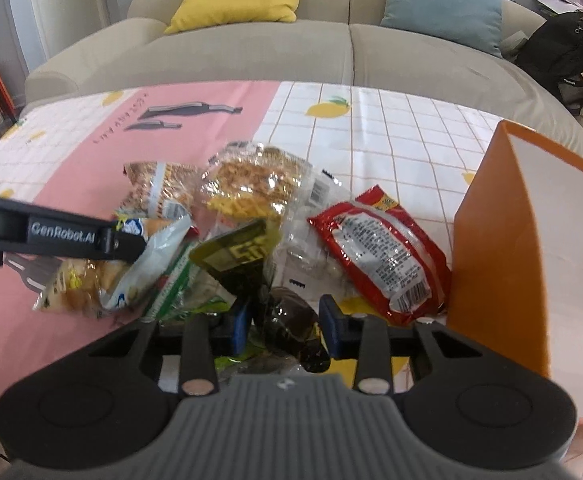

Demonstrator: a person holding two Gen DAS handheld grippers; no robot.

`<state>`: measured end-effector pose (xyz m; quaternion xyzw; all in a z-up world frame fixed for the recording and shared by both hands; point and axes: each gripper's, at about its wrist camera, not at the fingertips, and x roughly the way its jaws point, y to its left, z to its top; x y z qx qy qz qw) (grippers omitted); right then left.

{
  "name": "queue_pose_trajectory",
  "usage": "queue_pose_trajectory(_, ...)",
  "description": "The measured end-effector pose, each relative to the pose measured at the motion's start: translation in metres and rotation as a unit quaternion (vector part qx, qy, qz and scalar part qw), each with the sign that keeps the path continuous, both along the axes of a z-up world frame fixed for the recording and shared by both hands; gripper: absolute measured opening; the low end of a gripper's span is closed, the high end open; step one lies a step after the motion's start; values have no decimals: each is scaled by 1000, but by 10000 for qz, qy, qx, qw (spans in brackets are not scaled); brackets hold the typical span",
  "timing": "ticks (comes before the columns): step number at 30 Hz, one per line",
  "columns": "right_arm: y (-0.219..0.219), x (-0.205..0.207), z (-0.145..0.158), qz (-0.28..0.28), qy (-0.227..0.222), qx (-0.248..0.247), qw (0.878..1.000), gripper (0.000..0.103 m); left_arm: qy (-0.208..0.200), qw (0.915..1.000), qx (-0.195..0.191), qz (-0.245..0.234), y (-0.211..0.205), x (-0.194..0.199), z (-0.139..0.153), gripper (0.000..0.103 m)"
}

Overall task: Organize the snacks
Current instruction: 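Close the left tool on the chip bag while the right tool closes on the dark green packet, then carry the chip bag with the left tool while the right tool carries the green packet over the orange box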

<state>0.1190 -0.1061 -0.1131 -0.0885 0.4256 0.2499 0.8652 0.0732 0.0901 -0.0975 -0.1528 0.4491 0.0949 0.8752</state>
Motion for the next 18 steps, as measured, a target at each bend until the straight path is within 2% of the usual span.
queue_pose_trajectory(11,-29,-8,37,-336,151,788,9962,34,-438,9990,-72,-103,-20,-28,55,55)
queue_pose_trajectory(18,-57,-22,86,-421,-307,1181,9916,34,-760,9965,-154,-302,-45,-30,92,54)
